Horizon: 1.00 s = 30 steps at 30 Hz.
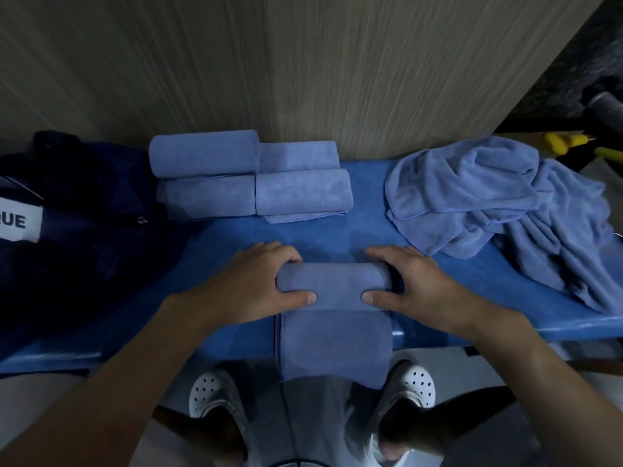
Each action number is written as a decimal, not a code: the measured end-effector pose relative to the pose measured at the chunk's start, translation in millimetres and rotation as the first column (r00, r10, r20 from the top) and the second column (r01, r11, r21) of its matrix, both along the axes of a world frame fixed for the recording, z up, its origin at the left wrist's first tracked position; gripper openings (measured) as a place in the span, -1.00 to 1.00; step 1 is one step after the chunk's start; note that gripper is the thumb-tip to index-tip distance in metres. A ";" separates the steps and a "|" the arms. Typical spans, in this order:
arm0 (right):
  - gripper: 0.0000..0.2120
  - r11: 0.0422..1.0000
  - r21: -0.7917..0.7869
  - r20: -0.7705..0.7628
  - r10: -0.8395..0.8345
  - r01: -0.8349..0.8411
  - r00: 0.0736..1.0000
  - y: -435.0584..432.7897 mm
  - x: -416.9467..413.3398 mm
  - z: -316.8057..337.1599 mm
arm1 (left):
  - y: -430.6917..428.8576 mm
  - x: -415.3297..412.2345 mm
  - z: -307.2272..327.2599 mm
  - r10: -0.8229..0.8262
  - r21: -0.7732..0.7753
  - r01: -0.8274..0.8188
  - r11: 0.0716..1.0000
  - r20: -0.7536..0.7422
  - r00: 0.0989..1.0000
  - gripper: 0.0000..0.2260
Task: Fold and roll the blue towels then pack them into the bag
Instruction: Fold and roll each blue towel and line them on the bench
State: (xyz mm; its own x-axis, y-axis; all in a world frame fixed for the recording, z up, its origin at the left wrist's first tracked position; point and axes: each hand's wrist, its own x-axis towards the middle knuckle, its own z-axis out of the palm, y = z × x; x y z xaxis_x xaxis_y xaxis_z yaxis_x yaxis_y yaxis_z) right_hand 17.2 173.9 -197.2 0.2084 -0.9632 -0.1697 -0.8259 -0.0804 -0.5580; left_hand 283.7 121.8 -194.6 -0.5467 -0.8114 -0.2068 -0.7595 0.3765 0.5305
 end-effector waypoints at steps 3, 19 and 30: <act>-0.44 0.999 0.040 0.097 0.002 -0.006 0.995 -4.0 -0.1 -1.9 | -3.4 -0.5 4.7 0.041 0.083 -0.036 0.996 -0.050 0.998 -0.63; -0.59 0.927 -0.370 -0.103 -0.108 0.063 0.989 -23.4 11.7 0.5 | -8.0 -11.5 3.7 0.142 -0.065 -0.176 0.982 -0.356 0.923 -0.68; -0.63 0.944 -0.316 0.270 -0.007 0.096 0.963 8.7 13.0 0.6 | 12.5 -16.2 4.0 0.135 0.020 -0.140 0.990 -0.439 0.888 -0.83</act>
State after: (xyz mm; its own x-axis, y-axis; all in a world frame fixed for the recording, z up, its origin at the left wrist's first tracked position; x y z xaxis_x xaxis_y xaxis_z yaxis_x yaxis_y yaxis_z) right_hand 30.2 182.6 -196.6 0.1511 -0.9667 0.2065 -0.6622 -0.2541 -0.7049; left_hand 267.5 134.3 -190.7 -0.4622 -0.8860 0.0384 -0.4956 0.2939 0.8173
